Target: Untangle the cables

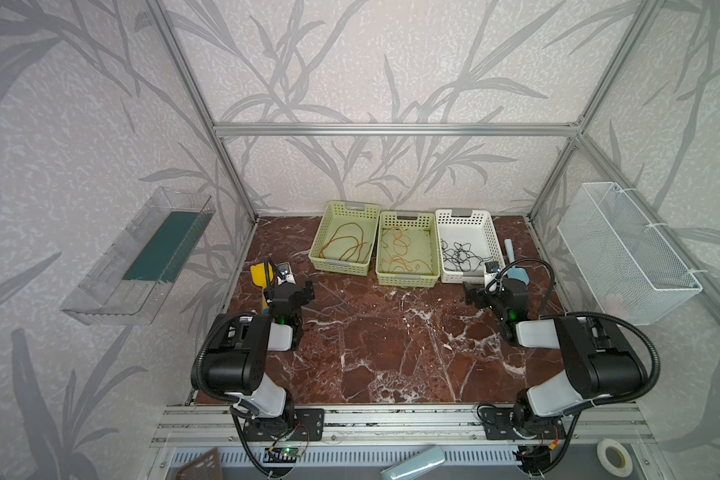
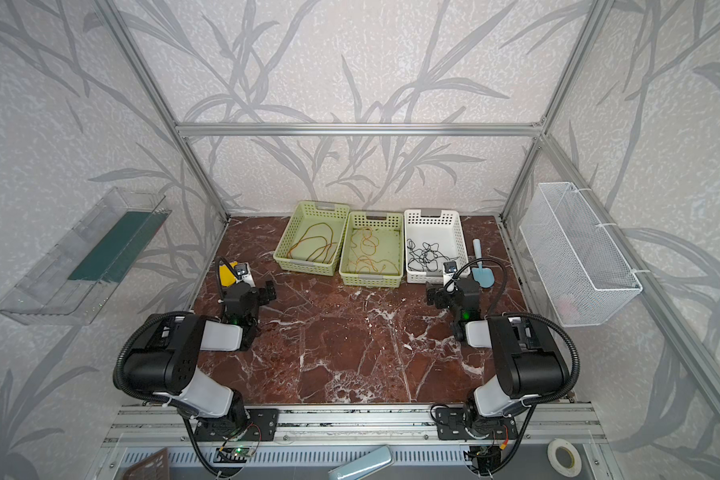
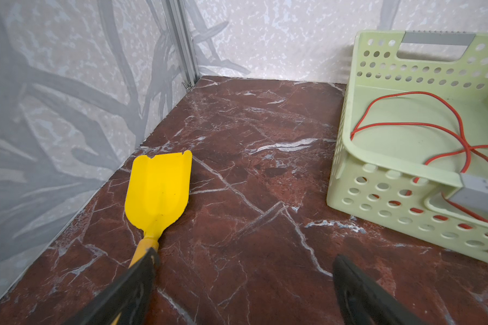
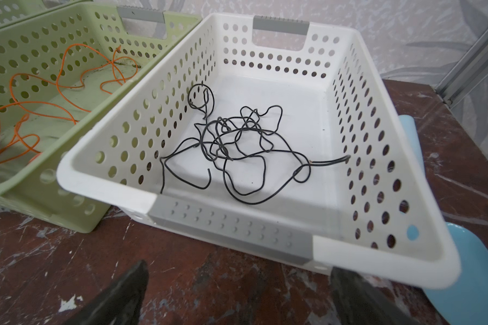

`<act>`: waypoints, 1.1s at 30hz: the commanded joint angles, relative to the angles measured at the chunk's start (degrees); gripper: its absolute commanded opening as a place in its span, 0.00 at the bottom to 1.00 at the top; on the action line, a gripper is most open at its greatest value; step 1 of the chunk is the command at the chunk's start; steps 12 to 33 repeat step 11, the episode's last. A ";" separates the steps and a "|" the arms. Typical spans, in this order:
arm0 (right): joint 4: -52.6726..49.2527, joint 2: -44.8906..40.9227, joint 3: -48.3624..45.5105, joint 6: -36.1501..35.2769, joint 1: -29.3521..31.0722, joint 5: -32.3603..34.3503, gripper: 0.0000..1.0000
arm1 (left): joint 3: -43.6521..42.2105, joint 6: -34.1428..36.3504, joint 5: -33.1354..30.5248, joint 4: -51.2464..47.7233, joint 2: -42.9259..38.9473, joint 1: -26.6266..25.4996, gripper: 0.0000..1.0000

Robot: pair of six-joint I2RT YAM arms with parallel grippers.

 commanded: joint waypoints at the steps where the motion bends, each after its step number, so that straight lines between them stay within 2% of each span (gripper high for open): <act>1: -0.10 -0.88 1.18 0.25 -0.06 0.50 0.99 | 1.18 -0.08 -0.89 -0.14 -0.57 -0.01 0.99; 33: -0.24 -0.97 1.32 0.18 -0.06 0.48 0.99 | 1.48 0.12 -0.62 -0.68 -0.52 0.00 0.99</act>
